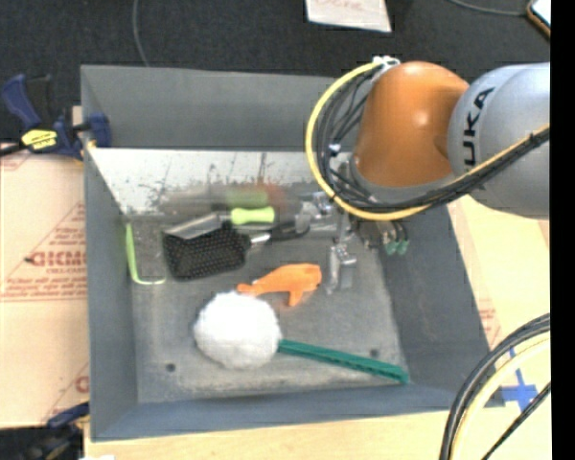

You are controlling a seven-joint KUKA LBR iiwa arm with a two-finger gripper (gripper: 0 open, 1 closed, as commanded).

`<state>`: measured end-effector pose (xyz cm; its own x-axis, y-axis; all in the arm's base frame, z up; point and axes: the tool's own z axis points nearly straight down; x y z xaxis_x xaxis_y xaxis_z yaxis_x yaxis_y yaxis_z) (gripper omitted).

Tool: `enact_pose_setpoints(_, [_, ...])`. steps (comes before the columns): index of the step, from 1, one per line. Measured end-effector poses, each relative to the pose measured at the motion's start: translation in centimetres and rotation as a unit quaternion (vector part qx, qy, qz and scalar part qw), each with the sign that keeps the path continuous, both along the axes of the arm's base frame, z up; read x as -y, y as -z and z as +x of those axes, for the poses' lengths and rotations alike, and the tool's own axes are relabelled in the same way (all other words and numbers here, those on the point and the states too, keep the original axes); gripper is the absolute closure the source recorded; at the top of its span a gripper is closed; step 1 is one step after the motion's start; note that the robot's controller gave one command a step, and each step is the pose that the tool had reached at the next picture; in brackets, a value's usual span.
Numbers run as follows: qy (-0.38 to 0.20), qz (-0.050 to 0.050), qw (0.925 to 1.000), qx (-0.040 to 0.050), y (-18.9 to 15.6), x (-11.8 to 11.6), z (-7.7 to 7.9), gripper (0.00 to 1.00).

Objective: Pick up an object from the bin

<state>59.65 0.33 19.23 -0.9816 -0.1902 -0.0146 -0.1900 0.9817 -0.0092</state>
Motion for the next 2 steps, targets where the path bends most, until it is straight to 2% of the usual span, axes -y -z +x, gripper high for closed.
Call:
enact_pose_setpoints(1, [-0.023,-0.001,0.9997,0.0006,5.5,-0.1,-0.5,0.00])
enact_pose_setpoints(2, [-0.063,-0.002,0.9980,0.0073,9.3,0.3,-2.4,1.00])
